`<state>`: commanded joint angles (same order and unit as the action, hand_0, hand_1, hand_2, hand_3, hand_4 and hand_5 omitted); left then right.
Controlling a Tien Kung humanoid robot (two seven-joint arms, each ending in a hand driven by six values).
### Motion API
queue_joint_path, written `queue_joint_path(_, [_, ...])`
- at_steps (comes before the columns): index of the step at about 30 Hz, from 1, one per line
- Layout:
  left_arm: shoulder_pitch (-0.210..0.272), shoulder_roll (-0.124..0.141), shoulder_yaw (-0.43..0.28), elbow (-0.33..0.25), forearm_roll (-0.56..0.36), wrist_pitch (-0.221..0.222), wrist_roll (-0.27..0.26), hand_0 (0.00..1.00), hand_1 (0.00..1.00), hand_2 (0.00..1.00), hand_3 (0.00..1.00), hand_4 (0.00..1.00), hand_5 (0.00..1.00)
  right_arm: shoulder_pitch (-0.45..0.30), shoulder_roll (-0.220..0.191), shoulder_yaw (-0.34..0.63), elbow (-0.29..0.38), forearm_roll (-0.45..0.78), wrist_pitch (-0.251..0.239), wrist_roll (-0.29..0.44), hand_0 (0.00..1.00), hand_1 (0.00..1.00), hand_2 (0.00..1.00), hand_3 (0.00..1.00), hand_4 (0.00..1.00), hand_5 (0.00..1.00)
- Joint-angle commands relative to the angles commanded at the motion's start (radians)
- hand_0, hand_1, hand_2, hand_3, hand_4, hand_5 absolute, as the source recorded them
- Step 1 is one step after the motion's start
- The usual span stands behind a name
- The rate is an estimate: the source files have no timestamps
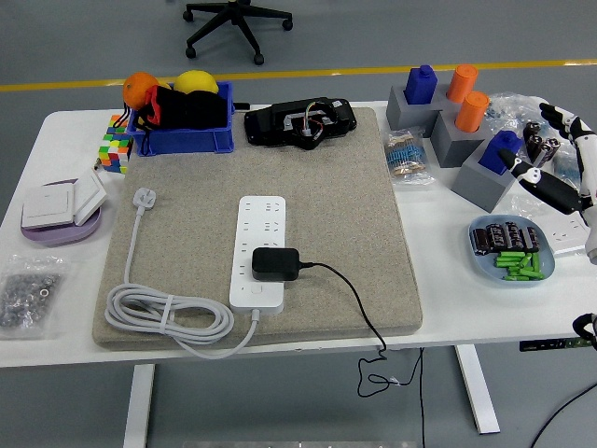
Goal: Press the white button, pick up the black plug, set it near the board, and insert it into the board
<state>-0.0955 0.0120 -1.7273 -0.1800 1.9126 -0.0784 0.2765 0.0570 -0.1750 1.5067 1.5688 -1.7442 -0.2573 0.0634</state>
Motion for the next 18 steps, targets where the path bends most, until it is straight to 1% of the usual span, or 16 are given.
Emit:
queue_joint_path(10, [-0.006,-0.002,0.009,0.000,-0.005,-0.002,-0.002,0.626,0.629,0.635,0.691,0.553,0.393,-0.018,0.026,0.064,0.012,-0.009,-0.004,0.010,0.933,0.878,0.834,0.854,0.998,0.640])
queue_joint_path(18, [-0.007,-0.003,0.014,0.000,-0.004,-0.005,-0.003,0.625,0.630,0.635,0.692,0.554,0.393,-0.033,0.048,0.109,0.027,-0.009,-0.023,0.047,0.928,0.866,0.822,0.838,0.998,0.643])
